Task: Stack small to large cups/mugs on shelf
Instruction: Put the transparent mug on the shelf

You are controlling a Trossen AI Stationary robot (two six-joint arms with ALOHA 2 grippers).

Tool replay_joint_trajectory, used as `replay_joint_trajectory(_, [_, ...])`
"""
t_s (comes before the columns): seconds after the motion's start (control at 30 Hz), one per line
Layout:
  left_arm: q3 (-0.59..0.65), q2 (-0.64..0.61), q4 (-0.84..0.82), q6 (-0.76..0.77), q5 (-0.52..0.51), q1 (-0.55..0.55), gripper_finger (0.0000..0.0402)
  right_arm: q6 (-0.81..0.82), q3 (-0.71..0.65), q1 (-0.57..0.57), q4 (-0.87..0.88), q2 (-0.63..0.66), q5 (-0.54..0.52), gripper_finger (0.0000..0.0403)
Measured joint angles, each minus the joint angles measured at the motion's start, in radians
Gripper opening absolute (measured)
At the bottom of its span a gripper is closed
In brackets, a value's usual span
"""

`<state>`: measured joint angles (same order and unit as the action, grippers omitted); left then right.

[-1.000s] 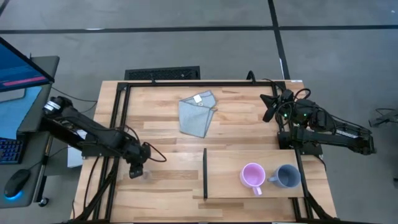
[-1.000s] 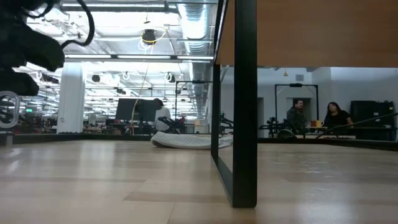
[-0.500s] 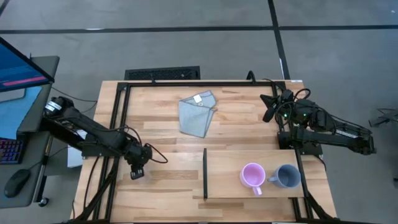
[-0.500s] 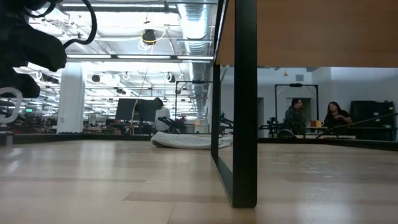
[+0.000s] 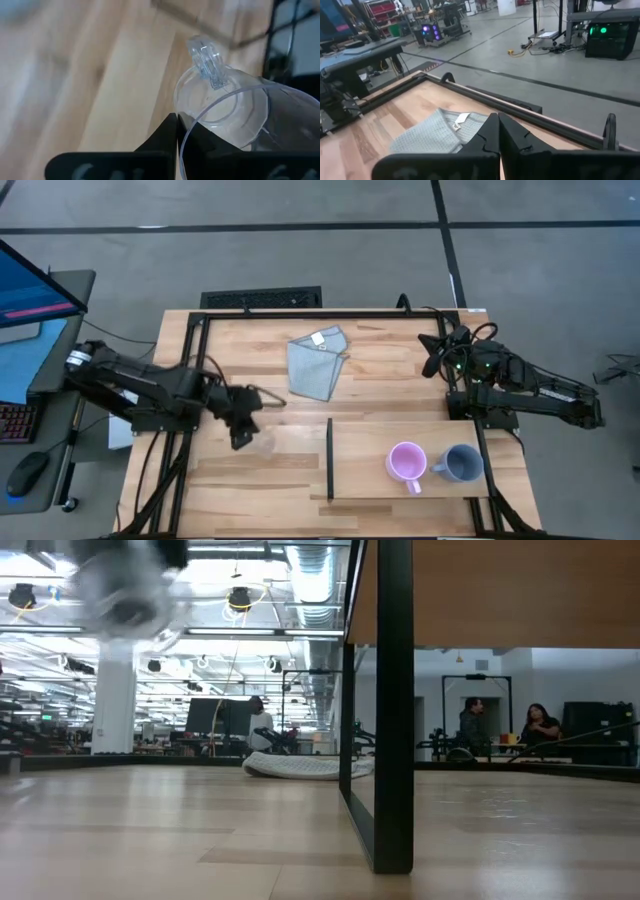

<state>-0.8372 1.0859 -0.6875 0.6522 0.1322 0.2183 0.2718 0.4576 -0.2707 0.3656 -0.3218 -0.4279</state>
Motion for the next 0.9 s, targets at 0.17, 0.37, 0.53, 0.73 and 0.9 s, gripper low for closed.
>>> replay_joint_trajectory(0.17, [-0.162,0.011,-0.051,-0.098,-0.035,-0.088,0.0000,0.017,0.000,0.000,0.002,0.000,0.000,0.0021])
replay_joint_trajectory(0.37, [-0.386,0.114,-0.208,-0.235,-0.068,-0.136,0.0000,0.018,0.000,0.000,0.007,0.000,0.000,0.0023])
replay_joint_trajectory(0.53, [-0.619,0.266,-0.356,-0.353,-0.089,-0.149,0.0000,0.019,0.000,0.000,0.013,0.000,0.004,0.0024])
replay_joint_trajectory(0.73, [-0.903,0.468,-0.524,-0.480,-0.130,-0.149,0.0000,0.019,0.000,0.000,0.039,0.000,0.007,0.0024])
replay_joint_trajectory(0.9, [-1.088,0.615,-0.589,-0.574,-0.098,-0.148,0.0000,0.068,0.000,0.000,0.073,0.000,0.008,0.0024])
